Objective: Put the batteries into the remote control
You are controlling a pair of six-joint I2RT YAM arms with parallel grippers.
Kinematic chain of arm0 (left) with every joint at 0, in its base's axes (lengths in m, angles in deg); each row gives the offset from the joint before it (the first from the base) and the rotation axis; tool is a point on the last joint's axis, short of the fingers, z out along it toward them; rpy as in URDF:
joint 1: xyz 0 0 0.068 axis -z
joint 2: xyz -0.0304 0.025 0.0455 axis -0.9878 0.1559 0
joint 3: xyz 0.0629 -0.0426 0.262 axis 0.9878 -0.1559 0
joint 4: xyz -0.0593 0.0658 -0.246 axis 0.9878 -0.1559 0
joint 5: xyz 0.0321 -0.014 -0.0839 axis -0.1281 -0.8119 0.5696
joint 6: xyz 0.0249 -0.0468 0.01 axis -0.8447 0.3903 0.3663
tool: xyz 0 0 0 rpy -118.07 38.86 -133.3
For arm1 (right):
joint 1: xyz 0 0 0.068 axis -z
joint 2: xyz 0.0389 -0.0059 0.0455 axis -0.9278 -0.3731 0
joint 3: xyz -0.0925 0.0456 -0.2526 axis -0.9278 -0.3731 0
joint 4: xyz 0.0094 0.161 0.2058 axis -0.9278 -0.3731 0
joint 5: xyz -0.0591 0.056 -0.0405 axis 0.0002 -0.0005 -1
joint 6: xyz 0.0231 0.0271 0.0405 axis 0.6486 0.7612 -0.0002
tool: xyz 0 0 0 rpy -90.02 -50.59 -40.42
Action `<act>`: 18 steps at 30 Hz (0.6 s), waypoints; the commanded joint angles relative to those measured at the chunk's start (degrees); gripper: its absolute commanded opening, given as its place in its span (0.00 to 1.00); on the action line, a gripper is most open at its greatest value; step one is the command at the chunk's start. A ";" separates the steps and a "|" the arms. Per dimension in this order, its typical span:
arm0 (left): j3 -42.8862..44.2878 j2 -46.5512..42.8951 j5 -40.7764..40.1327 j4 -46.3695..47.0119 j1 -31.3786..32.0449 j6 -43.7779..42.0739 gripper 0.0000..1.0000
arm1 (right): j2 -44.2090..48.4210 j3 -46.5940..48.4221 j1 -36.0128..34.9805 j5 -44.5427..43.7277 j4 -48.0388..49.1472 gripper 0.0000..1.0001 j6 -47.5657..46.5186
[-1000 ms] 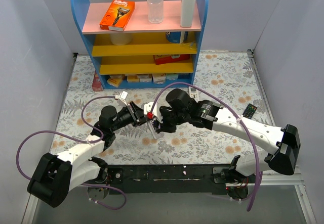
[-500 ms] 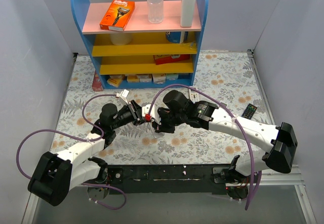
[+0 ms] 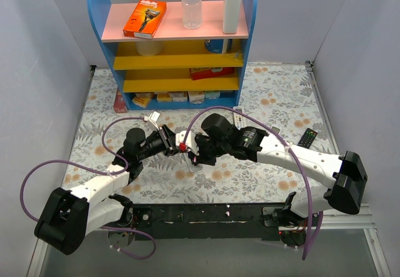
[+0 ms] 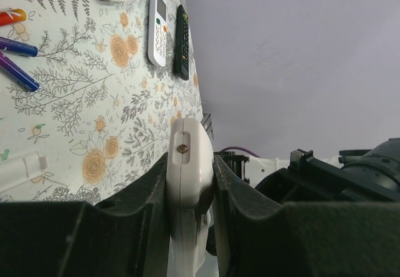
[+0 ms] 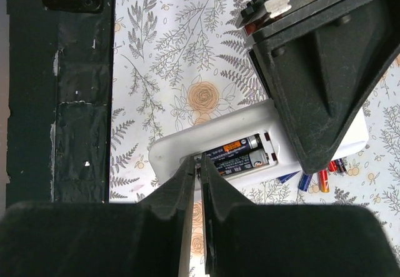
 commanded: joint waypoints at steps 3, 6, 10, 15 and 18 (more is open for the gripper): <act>2.33 -2.08 1.73 2.41 0.15 2.92 0.00 | 0.75 -2.40 -0.28 -1.25 5.16 0.12 0.65; 2.42 -2.44 1.64 2.58 0.15 3.71 0.00 | 1.02 -3.62 -0.36 -2.22 7.97 0.08 1.70; 2.77 -3.14 1.21 1.70 0.23 3.71 0.00 | 0.49 -4.16 -0.28 -3.89 9.73 0.07 3.02; 2.42 -4.63 -0.81 -2.59 0.15 -0.05 0.00 | 0.66 -3.63 -0.28 -3.72 11.48 0.08 6.87; 1.11 -7.26 -5.37 -7.76 0.23 -4.36 0.00 | 2.50 -3.98 -0.28 -4.76 14.29 0.10 9.95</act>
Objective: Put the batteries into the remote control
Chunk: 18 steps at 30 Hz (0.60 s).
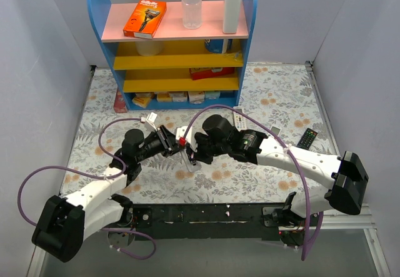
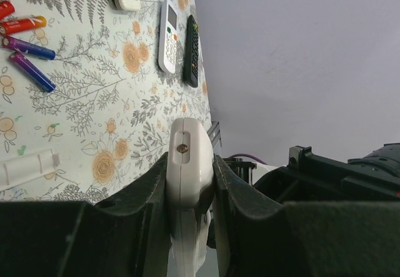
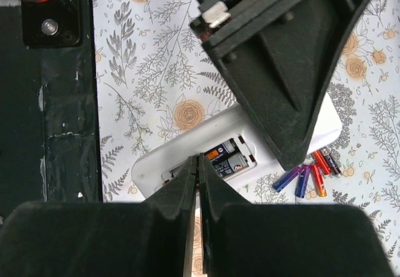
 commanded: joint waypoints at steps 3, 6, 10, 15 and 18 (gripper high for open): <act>-1.98 -9.19 -9.86 -8.86 0.08 -6.00 0.00 | 2.69 0.65 -0.15 -4.97 6.00 0.14 9.50; -5.49 -15.51 -17.07 -14.13 -0.01 -6.01 0.00 | 3.04 2.33 0.20 -8.31 4.42 0.24 13.89; -8.75 -24.03 -23.93 -21.71 -0.18 -5.83 0.00 | 3.74 2.15 0.47 -12.89 1.00 0.43 18.38; -10.08 -34.58 -30.87 -32.50 -0.27 -5.39 0.00 | 2.87 -1.09 1.00 -14.92 -1.20 0.53 22.51; -9.64 -39.77 -33.51 -36.99 -0.27 -5.48 0.00 | -0.11 -1.54 1.00 -16.41 -3.05 0.53 23.22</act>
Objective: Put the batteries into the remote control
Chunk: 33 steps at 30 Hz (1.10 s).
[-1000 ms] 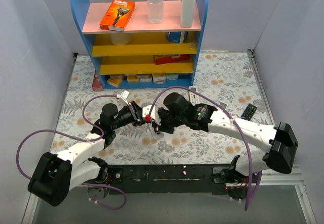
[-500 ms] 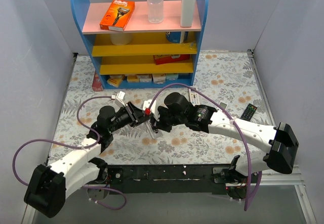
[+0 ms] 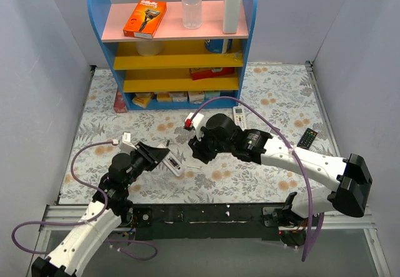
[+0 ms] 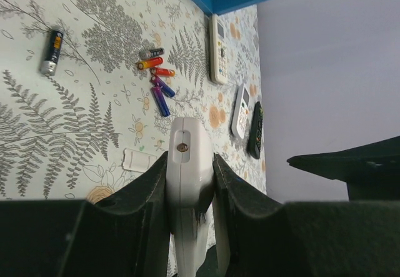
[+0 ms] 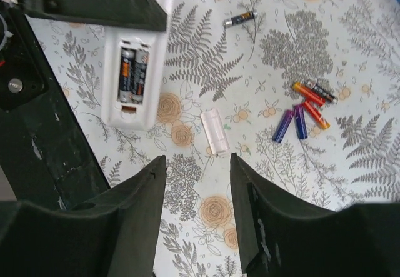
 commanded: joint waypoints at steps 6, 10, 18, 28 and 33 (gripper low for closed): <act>3.04 -8.20 -7.78 -14.21 -0.38 -1.83 0.00 | -10.68 1.16 0.15 -3.45 -4.86 0.53 4.08; 4.98 -8.20 -7.87 -16.07 -0.38 -3.67 0.00 | -15.79 3.00 0.32 -3.01 -5.03 0.53 3.29; 5.69 -8.37 -6.11 -17.12 -0.38 -4.56 0.00 | -23.00 6.43 0.23 -5.91 -7.41 0.53 4.60; 5.07 -7.15 0.11 -13.53 -0.38 -6.66 0.00 | -24.77 7.14 0.23 -6.27 -7.76 0.51 4.69; 4.02 -3.81 5.75 -4.92 -0.29 -8.78 0.00 | -16.16 5.82 0.67 -3.02 -4.43 0.52 5.65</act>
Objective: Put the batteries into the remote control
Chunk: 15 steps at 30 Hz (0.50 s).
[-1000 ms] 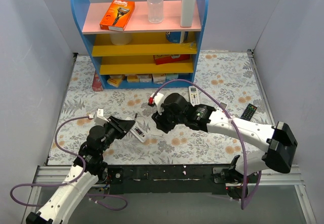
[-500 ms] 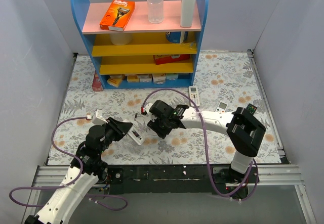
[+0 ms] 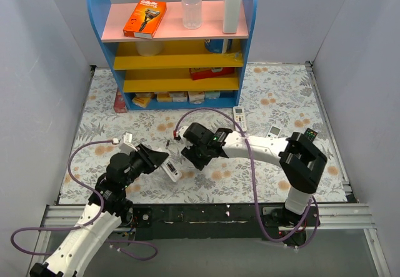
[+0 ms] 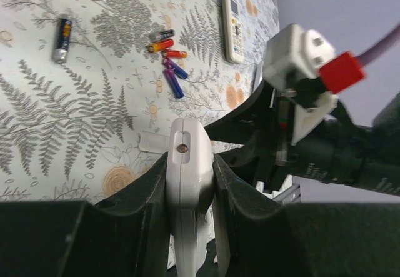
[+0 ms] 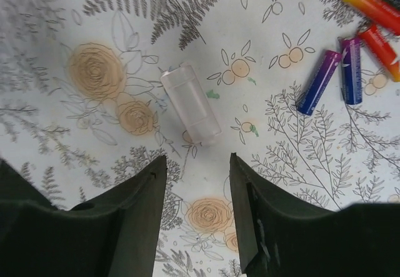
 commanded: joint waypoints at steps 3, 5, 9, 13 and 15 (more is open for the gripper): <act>-0.20 4.72 9.70 14.15 -0.25 -2.64 0.00 | 14.35 -1.00 1.00 3.48 5.53 0.54 2.82; -0.38 6.22 12.33 19.22 -0.34 -2.55 0.00 | 18.65 -2.84 2.05 6.11 8.87 0.56 5.18; -0.64 9.39 15.51 25.23 -0.34 -2.46 0.00 | 24.55 -7.23 4.16 14.18 16.68 0.57 10.72; -0.56 11.85 17.18 28.83 -0.34 -2.37 0.00 | 26.32 -10.23 4.87 19.56 22.23 0.59 14.68; -0.38 12.64 17.79 30.68 -0.34 -2.29 0.00 | 26.32 -11.28 4.96 21.05 23.55 0.60 16.87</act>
